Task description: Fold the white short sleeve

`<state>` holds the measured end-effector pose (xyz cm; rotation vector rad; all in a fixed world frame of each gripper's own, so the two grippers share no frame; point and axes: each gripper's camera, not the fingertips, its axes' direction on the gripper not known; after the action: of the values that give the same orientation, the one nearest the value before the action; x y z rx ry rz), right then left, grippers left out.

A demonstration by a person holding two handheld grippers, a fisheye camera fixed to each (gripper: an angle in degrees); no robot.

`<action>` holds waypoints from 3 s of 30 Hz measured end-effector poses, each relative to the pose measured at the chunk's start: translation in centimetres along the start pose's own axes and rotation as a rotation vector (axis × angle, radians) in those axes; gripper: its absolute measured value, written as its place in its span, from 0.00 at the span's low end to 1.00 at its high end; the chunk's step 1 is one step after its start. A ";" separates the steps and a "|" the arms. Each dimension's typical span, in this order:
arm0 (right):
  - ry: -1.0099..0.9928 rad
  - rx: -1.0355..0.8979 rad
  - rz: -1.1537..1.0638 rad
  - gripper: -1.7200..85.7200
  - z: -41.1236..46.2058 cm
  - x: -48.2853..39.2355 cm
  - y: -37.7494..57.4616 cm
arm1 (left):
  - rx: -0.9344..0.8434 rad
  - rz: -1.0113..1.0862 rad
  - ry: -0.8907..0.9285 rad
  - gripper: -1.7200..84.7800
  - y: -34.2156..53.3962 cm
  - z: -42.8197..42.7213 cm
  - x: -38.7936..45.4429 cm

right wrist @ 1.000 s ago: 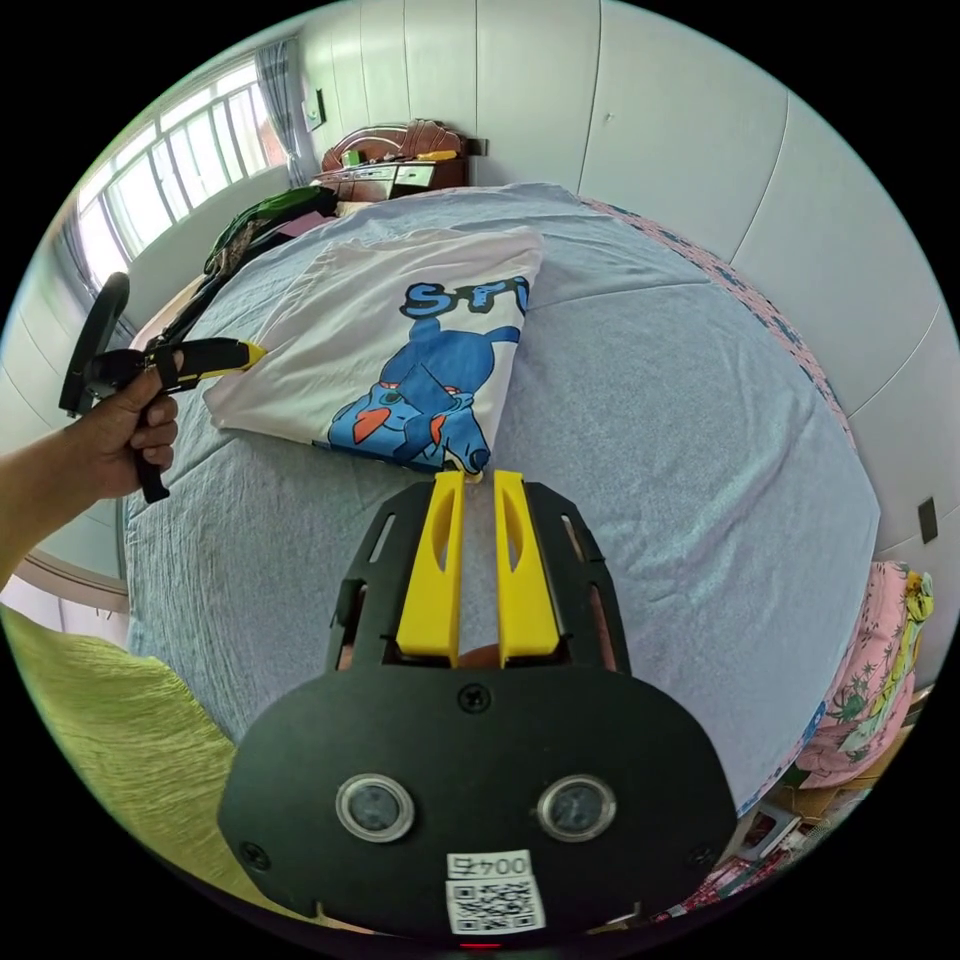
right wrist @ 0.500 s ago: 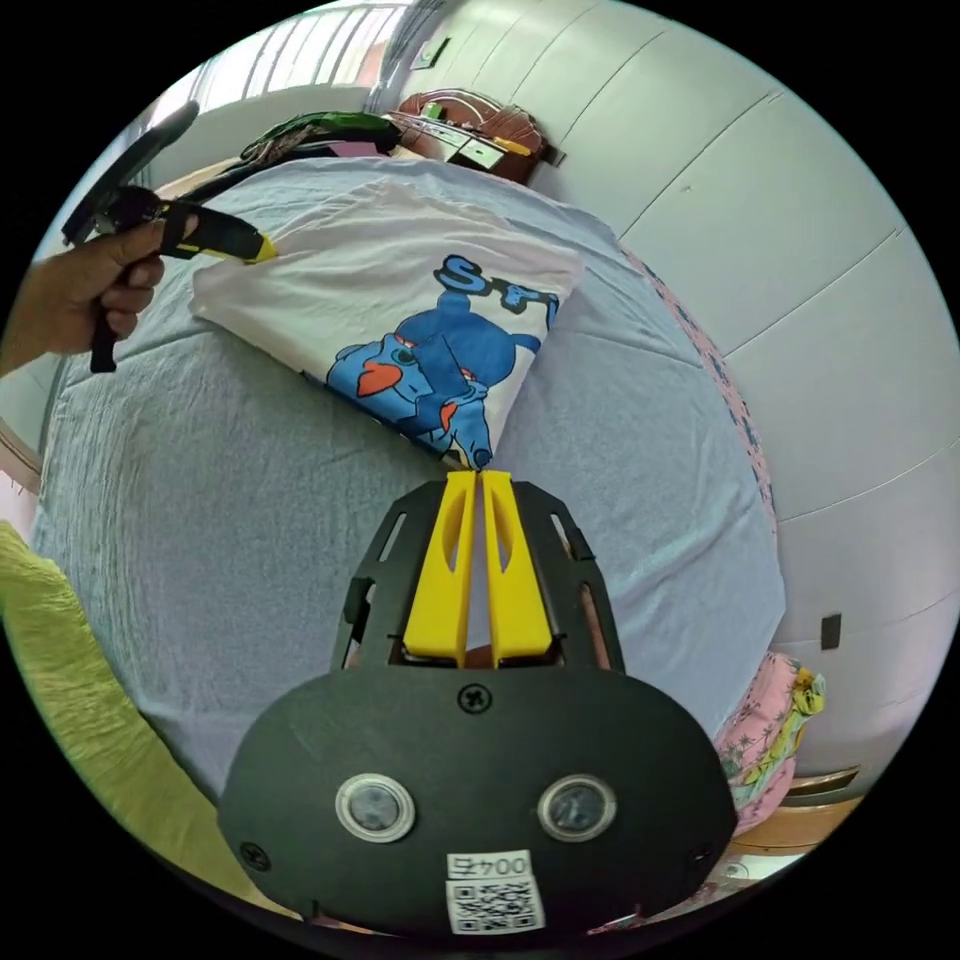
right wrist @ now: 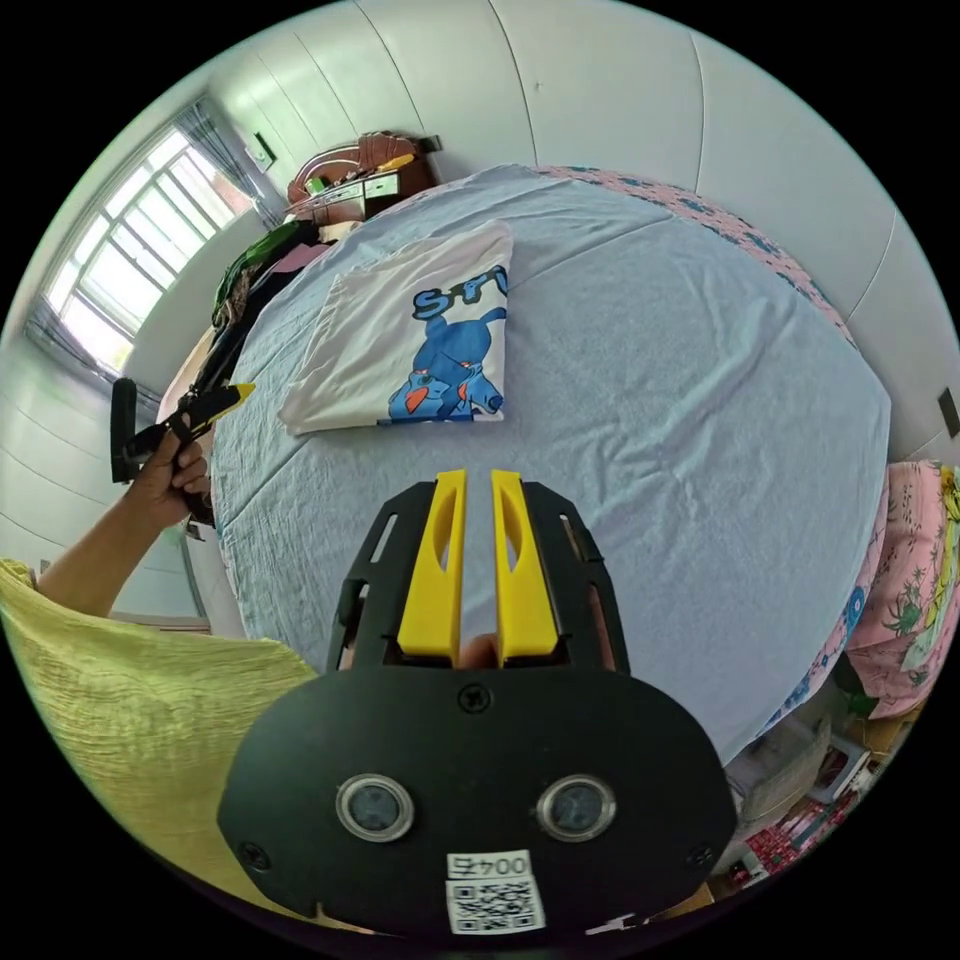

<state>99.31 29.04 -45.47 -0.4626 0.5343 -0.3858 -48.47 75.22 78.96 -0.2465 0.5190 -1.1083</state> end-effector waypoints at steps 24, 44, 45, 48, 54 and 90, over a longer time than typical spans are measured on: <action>-0.189 0.086 -0.137 0.08 1.2 2.4 -4.2 | -0.146 0.169 -0.123 0.05 8.2 -6.2 7.7; -0.060 -0.191 0.254 0.05 14.5 2.0 -17.7 | -0.247 0.793 -0.055 0.06 -2.0 1.7 8.9; -0.061 -0.200 0.262 0.05 15.0 2.1 -18.1 | -0.249 0.790 -0.052 0.06 -2.2 1.8 8.9; -0.056 -0.261 0.265 0.04 17.2 2.4 -19.6 | -0.256 0.780 -0.049 0.05 -3.1 2.3 8.6; 0.021 -0.336 0.184 0.01 20.6 2.1 -20.9 | -0.275 0.791 -0.077 0.03 -3.8 2.9 7.5; 0.073 -0.343 -0.045 0.01 28.6 -2.2 -20.7 | -0.337 0.221 0.068 0.04 -24.4 5.4 -3.7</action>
<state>108.95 21.97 -12.17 -0.7943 0.6651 -0.3555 -66.18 67.58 95.34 -0.4349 0.7759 -0.8129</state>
